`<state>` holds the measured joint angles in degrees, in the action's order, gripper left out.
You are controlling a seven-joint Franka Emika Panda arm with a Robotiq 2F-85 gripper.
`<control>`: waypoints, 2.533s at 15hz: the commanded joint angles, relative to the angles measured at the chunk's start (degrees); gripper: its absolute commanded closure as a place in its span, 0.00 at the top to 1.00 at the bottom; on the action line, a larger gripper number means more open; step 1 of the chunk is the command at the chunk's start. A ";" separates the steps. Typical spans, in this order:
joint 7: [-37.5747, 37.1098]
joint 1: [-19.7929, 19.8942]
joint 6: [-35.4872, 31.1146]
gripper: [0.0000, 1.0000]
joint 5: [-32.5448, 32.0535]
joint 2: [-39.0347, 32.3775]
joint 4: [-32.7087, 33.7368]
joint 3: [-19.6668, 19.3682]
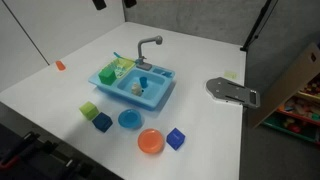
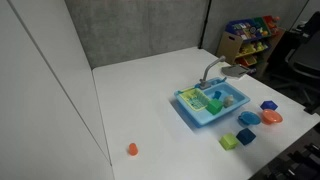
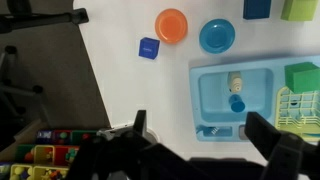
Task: Put the blue building block on top of the green building block, remove the bottle from the sink and put it on top of the blue building block
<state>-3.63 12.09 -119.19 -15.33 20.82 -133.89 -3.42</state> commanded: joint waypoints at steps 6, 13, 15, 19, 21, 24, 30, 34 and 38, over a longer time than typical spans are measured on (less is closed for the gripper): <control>-0.20 -1.10 0.28 1.00 -0.11 -0.31 0.38 -0.86; 1.59 -3.89 0.48 1.00 3.55 -2.85 1.12 -1.01; 2.80 -4.88 0.72 1.00 5.60 -3.90 0.96 -1.21; 6.01 -6.10 1.34 1.00 10.30 -5.92 0.63 -2.11; 8.23 -6.20 1.68 1.00 12.84 -6.87 0.15 -2.86; 11.45 -5.89 2.09 1.00 15.88 -8.67 -0.64 -4.02; 13.69 -4.93 0.71 1.00 17.99 -12.75 -1.26 -5.84; 13.13 -3.81 -2.24 1.00 17.51 -15.88 -1.06 -6.97; 12.79 -2.47 -7.38 1.00 16.94 -19.99 -1.05 -7.79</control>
<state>8.21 8.69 -123.51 1.36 3.69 -135.44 -10.68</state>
